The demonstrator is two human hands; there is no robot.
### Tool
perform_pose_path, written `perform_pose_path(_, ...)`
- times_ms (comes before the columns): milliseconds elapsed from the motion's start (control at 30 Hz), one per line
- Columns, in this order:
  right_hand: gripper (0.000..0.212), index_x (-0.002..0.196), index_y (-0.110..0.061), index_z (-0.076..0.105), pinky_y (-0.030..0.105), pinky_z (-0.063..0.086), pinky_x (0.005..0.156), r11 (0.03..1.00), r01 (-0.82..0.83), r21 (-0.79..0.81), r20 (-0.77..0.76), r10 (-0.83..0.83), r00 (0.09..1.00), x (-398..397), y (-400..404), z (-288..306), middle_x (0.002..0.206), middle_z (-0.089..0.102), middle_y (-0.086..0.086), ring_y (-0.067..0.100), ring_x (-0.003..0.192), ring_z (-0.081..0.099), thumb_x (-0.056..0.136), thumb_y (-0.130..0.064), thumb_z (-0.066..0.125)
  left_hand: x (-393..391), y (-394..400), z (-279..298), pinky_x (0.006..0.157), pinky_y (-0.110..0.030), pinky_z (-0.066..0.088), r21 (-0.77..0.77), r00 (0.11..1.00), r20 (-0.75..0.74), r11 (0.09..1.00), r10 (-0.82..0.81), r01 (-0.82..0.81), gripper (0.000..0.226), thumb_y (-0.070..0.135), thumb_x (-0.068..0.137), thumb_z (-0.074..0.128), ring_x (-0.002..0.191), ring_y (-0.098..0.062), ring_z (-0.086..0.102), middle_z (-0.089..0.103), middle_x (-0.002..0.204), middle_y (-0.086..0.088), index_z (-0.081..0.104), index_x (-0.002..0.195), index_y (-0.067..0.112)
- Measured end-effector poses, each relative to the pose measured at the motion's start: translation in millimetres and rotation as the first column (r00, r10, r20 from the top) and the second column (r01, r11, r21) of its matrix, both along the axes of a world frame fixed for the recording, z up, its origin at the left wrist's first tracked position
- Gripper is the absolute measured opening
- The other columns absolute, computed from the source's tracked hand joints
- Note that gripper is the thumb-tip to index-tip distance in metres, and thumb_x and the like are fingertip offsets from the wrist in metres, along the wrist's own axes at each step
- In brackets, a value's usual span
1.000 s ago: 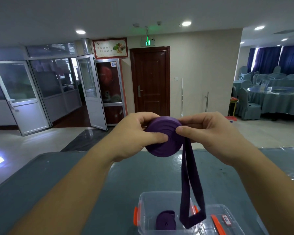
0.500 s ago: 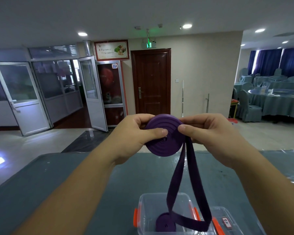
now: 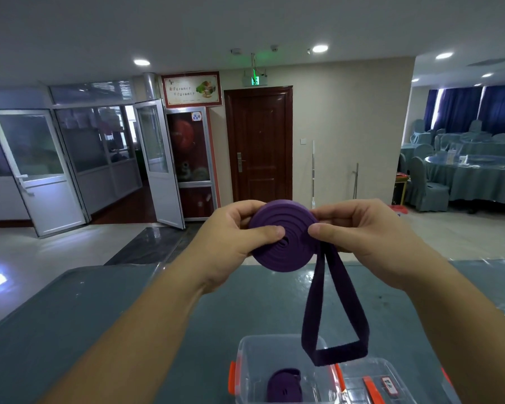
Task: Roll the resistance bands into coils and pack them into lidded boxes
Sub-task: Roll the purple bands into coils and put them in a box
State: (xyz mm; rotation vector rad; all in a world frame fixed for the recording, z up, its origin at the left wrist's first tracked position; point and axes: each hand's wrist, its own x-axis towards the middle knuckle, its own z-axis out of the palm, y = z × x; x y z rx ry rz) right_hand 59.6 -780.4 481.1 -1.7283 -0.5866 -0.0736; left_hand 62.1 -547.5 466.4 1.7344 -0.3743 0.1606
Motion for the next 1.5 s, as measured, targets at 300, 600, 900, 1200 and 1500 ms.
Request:
perform_pose_path(300, 0.029, 0.105, -0.026, 0.078, 0.018, 0.059, 0.084, 1.0, -0.005, 0.017, 0.077, 0.004, 0.997, -4.8, 3.9, 0.0, 0.096, 0.083, -0.004, 0.011, 0.092, 0.079, 0.077, -0.033, 0.072, -1.9, 5.4, 2.5, 0.097, -0.054, 0.059, -0.049, 0.997, -0.042, 0.997, -0.06, 0.058, 0.047, 0.021, 0.073, 0.085, 0.108, -0.031, 0.075, 0.078, 0.114, -0.011, 0.075, 0.119, 0.017)
perform_pose_path(600, 0.018, 0.105, -0.027, 0.079, 0.016, 0.06, 0.081, 0.994, 0.032, -0.106, 0.075, -0.024, 0.997, -4.7, 3.7, 1.9, 0.092, 0.082, -0.007, 0.008, 0.088, 0.078, 0.089, -0.021, 0.074, -6.4, 4.6, 11.8, 0.089, -0.044, 0.064, 0.234, 0.999, 0.026, 0.972, 0.031, -0.036, 0.037, 0.012, 0.079, 0.089, 0.095, -0.021, 0.078, 0.081, 0.1, -0.001, 0.075, 0.11, 0.025)
perform_pose_path(900, 0.016, 0.103, -0.021, 0.08, 0.018, 0.059, 0.078, 0.999, 0.016, -0.039, 0.029, -0.015, 0.999, 0.0, 0.1, -2.4, 0.093, 0.083, 0.0, 0.014, 0.087, 0.079, 0.092, -0.012, 0.073, -6.6, 0.6, 4.5, 0.086, -0.042, 0.064, 0.09, 1.0, -0.023, 0.996, -0.005, 0.007, 0.035, 0.008, 0.087, 0.081, 0.099, -0.026, 0.078, 0.08, 0.106, -0.006, 0.071, 0.119, 0.017)
perform_pose_path(1200, 0.016, 0.105, -0.018, 0.08, 0.019, 0.059, 0.074, 1.0, -0.005, -0.005, 0.001, 0.005, 1.0, 4.0, -2.1, -3.9, 0.092, 0.082, 0.003, 0.013, 0.083, 0.078, 0.093, -0.014, 0.069, -3.8, -0.7, -2.6, 0.096, -0.054, 0.06, -0.053, 0.999, -0.04, 0.999, -0.005, 0.003, 0.039, 0.013, 0.079, 0.083, 0.1, -0.03, 0.078, 0.08, 0.106, -0.011, 0.071, 0.116, 0.013)
perform_pose_path(1500, 0.015, 0.102, -0.028, 0.082, 0.04, 0.061, 0.092, 0.996, 0.056, -0.068, 0.033, -0.054, 0.998, 8.1, -3.9, -8.5, 0.094, 0.082, 0.0, 0.019, 0.091, 0.078, 0.092, -0.027, 0.072, -0.3, 1.5, -1.9, 0.09, -0.045, 0.064, 0.188, 1.0, 0.0, 0.982, -0.01, 0.009, 0.035, 0.01, 0.085, 0.083, 0.098, -0.022, 0.078, 0.081, 0.104, -0.003, 0.073, 0.117, 0.019)
